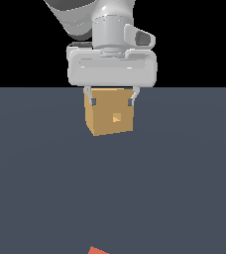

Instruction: Insert the peg into the horizontal hole in a box.

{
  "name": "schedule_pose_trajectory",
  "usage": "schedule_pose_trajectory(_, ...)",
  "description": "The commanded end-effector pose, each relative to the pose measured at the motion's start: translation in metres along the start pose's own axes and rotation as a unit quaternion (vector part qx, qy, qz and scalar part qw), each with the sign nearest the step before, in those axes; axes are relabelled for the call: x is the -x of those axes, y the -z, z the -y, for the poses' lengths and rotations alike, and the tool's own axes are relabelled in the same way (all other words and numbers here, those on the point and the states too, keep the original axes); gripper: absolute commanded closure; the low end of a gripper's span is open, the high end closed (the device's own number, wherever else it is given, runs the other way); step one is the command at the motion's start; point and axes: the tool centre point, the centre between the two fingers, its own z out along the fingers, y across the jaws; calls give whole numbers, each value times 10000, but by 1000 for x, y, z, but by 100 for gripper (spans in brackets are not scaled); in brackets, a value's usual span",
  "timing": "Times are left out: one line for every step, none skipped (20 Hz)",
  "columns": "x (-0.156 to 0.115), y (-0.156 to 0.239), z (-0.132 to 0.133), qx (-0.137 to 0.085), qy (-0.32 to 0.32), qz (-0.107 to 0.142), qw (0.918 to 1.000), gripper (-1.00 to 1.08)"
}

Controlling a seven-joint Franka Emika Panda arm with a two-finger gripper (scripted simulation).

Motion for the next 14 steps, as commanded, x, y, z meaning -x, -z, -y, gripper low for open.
schedule_pose_trajectory(0,0,0,0,0,0,10000,-92)
schedule_pose_trajectory(1,0,0,0,-3,0,10000,-92)
schedule_pose_trajectory(2,-1,0,1,-10,0,10000,-92)
schedule_pose_trajectory(5,-1,0,1,-24,0,10000,-92)
schedule_pose_trajectory(10,-2,0,2,-42,0,10000,-92)
schedule_pose_trajectory(15,-4,0,4,-66,0,10000,-92)
schedule_pose_trajectory(21,-5,0,5,-95,0,10000,-92)
schedule_pose_trajectory(29,-7,1,7,-129,0,9999,-92)
schedule_pose_trajectory(38,-10,1,9,-168,0,9999,-92)
schedule_pose_trajectory(48,-12,2,11,-212,-1,9998,-92)
schedule_pose_trajectory(59,-15,2,14,-261,-1,9997,-92)
schedule_pose_trajectory(71,-18,3,17,-315,-1,9995,-92)
schedule_pose_trajectory(84,-21,4,20,-373,-1,9993,-92)
schedule_pose_trajectory(98,-25,5,23,-435,-2,9990,-92)
